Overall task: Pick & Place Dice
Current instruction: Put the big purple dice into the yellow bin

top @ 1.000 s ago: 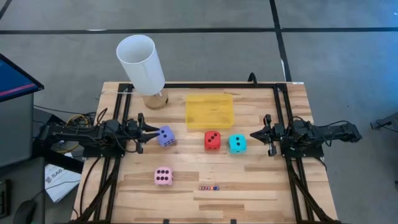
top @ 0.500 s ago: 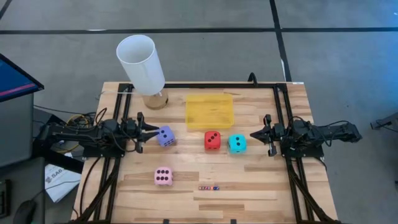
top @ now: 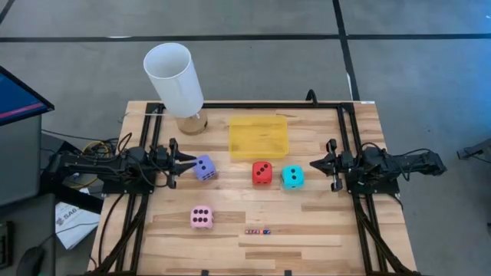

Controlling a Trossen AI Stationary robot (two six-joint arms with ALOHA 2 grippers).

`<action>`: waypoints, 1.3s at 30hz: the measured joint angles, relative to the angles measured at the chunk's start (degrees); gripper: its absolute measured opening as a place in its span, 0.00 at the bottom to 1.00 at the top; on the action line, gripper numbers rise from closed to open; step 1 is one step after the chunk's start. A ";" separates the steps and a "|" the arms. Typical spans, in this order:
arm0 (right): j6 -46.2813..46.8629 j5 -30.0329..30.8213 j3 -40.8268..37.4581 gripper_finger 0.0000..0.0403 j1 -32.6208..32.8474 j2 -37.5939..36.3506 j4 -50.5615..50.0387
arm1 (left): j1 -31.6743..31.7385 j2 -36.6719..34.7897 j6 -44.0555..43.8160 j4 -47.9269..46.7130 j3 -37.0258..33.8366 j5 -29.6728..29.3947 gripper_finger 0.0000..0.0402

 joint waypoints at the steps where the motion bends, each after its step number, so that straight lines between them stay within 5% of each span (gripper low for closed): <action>1: -0.03 -0.01 -0.01 0.01 0.00 -0.01 -0.07 | 0.01 0.02 0.05 -0.05 0.00 0.00 0.22; 7: -2.95 2.54 -0.01 0.01 -0.01 -0.01 -0.45 | 0.00 1.05 -0.04 0.06 0.00 0.00 0.22; 12: -7.07 10.35 -0.01 0.01 -0.07 -0.01 -0.45 | 0.00 2.05 0.05 0.14 0.00 -0.02 0.22; 20: -2.12 19.00 -0.01 0.01 -0.07 -0.01 -0.23 | 0.00 2.03 0.14 1.48 0.00 -0.02 0.22; 39: -0.05 18.92 4.01 0.01 -0.06 1.22 -0.30 | 0.00 2.05 0.14 1.35 0.00 -0.02 0.22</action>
